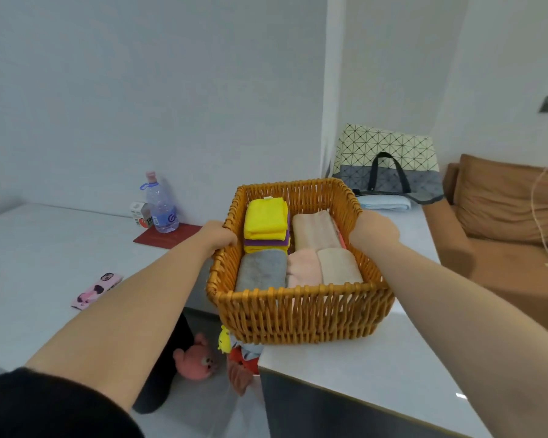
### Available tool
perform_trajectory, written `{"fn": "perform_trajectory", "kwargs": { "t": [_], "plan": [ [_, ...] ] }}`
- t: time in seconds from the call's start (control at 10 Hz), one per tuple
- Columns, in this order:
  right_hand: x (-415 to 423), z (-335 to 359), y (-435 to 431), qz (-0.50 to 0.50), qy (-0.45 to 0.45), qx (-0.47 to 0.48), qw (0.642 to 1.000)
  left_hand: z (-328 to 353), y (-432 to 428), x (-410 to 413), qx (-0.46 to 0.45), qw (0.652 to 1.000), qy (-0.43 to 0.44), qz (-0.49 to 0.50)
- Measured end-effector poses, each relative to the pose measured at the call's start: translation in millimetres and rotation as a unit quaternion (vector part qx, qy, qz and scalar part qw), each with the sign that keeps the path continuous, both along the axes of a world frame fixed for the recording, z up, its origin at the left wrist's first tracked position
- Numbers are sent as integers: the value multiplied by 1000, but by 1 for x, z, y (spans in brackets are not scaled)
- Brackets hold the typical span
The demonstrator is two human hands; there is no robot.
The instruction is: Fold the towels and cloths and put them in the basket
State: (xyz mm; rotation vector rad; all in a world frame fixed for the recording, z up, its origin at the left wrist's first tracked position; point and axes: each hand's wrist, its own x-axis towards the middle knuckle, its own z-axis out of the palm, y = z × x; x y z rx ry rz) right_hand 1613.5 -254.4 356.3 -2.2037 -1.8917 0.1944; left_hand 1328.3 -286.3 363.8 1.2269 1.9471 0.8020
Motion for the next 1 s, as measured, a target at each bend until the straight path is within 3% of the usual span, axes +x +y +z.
{"fn": "perform_trajectory", "kwargs": {
  "t": [0.2, 0.3, 0.5, 0.8, 0.9, 1.0],
  "plan": [
    [31, -13, -15, -54, -25, 35, 998, 6, 4, 42, 54, 997, -48, -39],
    [40, -13, -17, -84, -63, 10, 994, 8, 7, 53, 56, 995, -7, -81],
    [44, -7, -23, -121, -237, -62, 962, 10, 8, 74, 86, 985, 49, -139],
    [48, -8, -32, -172, -324, -84, 927, 9, -4, 112, 113, 968, 73, -212],
    [45, -6, -38, -141, -340, -28, 929, 3, -4, 113, 129, 935, 188, -273],
    [30, -4, -36, 31, -293, 104, 950, -1, -15, 116, 189, 874, 383, -232]
  ]
}}
